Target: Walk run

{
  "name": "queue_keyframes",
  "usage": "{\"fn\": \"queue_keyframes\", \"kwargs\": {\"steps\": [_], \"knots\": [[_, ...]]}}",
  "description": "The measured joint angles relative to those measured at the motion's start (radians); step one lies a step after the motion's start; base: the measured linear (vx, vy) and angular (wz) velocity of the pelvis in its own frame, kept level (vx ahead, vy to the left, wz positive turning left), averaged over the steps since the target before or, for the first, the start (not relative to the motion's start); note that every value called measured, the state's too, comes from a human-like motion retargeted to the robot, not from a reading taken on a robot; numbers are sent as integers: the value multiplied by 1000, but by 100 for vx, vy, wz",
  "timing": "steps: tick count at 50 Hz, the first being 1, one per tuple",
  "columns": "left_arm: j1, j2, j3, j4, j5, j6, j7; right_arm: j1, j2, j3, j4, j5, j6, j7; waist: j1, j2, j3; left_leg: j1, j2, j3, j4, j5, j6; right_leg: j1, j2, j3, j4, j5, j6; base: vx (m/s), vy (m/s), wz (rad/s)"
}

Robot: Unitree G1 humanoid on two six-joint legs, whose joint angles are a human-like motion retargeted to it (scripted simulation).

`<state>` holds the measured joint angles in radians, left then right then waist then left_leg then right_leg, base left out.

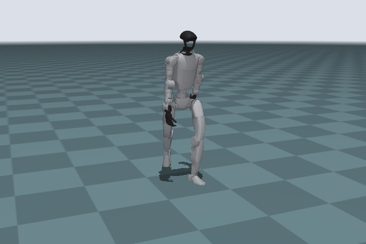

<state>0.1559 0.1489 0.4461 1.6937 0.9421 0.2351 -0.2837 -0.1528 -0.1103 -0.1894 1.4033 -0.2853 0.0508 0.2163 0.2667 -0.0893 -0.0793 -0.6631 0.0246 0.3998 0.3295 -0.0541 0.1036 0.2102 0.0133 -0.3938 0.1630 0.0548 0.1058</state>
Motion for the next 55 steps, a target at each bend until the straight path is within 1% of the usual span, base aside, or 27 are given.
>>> {"fn": "queue_keyframes", "kwargs": {"steps": [2,3,5,7,10,14,18,20,22,23,25,27,28,30,31,32,33,35,38,40,44,46,49,51,53,54,55], "knots": [[-33,-7,2,-36,-19,-19,33,47,21,-15,61,12,19,-26,29,16,4,11,16,-126,107,-94,6,-36,-37,-37,169,246,-81,140,3,-72],[-50,-7,-7,-60,-35,-30,40,67,33,-18,88,29,26,-42,9,32,0,51,22,-150,125,-148,14,-70,-37,-66,277,341,-102,131,5,-2],[-87,6,-52,-106,-75,-49,33,100,31,-17,136,71,35,-39,-5,78,-2,159,78,-87,111,-209,40,-117,-76,-174,490,384,-192,146,11,1],[-142,24,-103,-144,-134,-78,37,121,33,-40,146,70,19,-42,-19,95,18,261,87,-51,68,-241,35,-229,-150,-195,698,192,-229,102,6,-26],[-230,58,-140,-181,-189,-106,97,168,54,-59,125,61,-42,-68,-142,67,38,414,-31,-81,-96,-219,32,-461,-273,-177,890,41,-183,100,1,83],[-343,125,-209,-255,-203,-154,105,226,70,-84,95,115,-87,-77,-276,54,29,552,-99,-88,-215,-230,24,-683,-298,-192,709,-81,-144,100,-9,128],[-442,198,-258,-361,-223,-212,66,253,93,-113,97,136,-57,-67,-383,35,24,656,-142,-176,-251,-282,4,-850,-276,-151,298,-174,-164,104,-27,119],[-483,224,-280,-419,-251,-246,62,245,102,-134,107,143,-33,-54,-413,31,21,704,-144,-192,-264,-303,-9,-922,-246,-118,119,-177,-178,90,-31,105],[-495,217,-298,-461,-286,-277,84,250,100,-143,111,157,-25,-47,-424,30,12,756,-141,-214,-261,-299,-42,-967,-241,-82,64,-180,-121,122,-37,67],[-488,204,-298,-476,-304,-293,101,252,93,-143,114,160,-21,-42,-409,24,3,779,-147,-213,-255,-281,-62,-969,-244,-117,81,-183,-135,125,-31,1],[-449,163,-276,-488,-332,-322,145,244,80,-145,122,143,-1,-42,-395,18,-25,807,-162,-208,-230,-197,-108,-971,-249,-138,171,-170,-218,132,-29,-20],[-379,122,-224,-480,-317,-329,148,231,79,-142,129,115,14,-58,-428,14,-38,845,-160,-131,-172,-5,-129,-941,-275,-144,235,-93,-242,154,-40,48],[-343,97,-193,-469,-286,-321,137,219,78,-146,134,108,16,-63,-456,16,-37,859,-127,-33,-123,134,-115,-942,-298,-71,304,-110,-246,123,-27,99],[-272,47,-160,-421,-230,-283,124,206,79,-146,127,115,14,-70,-469,-17,-34,852,-77,129,52,339,-66,-869,-339,32,351,-190,-224,113,-26,59],[-249,32,-151,-380,-199,-255,112,202,73,-129,117,126,8,-66,-441,-62,-32,833,-97,184,154,374,-19,-815,-358,43,339,-224,-222,135,-40,-25],[-230,22,-145,-336,-166,-227,99,195,67,-113,108,135,1,-63,-418,-101,-30,805,-102,229,257,372,23,-761,-386,27,329,-252,-219,143,-48,-28],[-221,24,-148,-285,-133,-202,84,183,60,-101,102,138,-7,-59,-407,-125,-25,759,-76,252,363,293,52,-705,-431,-43,322,-272,-211,126,-41,7],[-200,28,-148,-194,-77,-162,68,144,48,-88,92,114,-8,-73,-369,-158,-10,655,0,315,530,157,75,-600,-432,-85,266,-290,-191,105,-32,7],[-158,40,-133,-87,-23,-124,70,81,53,-73,57,73,0,-123,-294,-101,15,427,72,241,605,67,-26,-430,-268,-129,84,-256,-175,105,-27,-48],[-122,49,-139,-39,-19,-102,80,47,44,-49,20,80,-23,-121,-237,-70,21,301,76,209,530,21,-80,-333,-179,-183,-20,-245,-170,106,-26,-77],[-56,57,-100,6,-13,-66,101,-11,10,-1,-79,86,-61,-48,-116,-25,42,100,84,185,221,-86,-105,-187,-58,-149,-118,-259,-129,100,-17,-103],[-32,55,-66,6,-18,-46,91,-42,-5,18,-120,72,-68,-17,-70,-14,52,22,66,152,40,-113,-105,-131,-30,-113,-133,-272,-106,115,-4,-101],[-12,48,-13,6,-29,-14,59,-70,-9,38,-137,46,-72,-12,-37,-32,31,-97,48,31,-101,-122,-104,-94,-41,-76,-121,-257,-57,121,2,-73],[-8,49,10,6,-40,4,39,-64,7,49,-126,26,-68,-12,-29,-27,14,-109,57,15,-74,-84,-84,-61,-31,-45,-90,-206,-21,110,2,-60],[-15,51,10,6,-50,22,36,-25,19,56,-110,6,-59,2,-32,-6,-5,-73,109,112,-1,-18,-66,-25,-4,-35,-43,-97,-12,121,7,-19],[-30,50,7,6,-51,27,39,7,26,53,-105,-7,-49,3,-27,3,-12,-79,112,45,47,-15,-59,-23,1,-39,2,7,-39,122,7,-22],[-48,47,4,6,-50,28,43,42,35,47,-101,-21,-36,-2,-20,11,-17,-98,100,-92,102,-29,-53,-29,1,-44,56,131,-77,135,5,-14]]}}
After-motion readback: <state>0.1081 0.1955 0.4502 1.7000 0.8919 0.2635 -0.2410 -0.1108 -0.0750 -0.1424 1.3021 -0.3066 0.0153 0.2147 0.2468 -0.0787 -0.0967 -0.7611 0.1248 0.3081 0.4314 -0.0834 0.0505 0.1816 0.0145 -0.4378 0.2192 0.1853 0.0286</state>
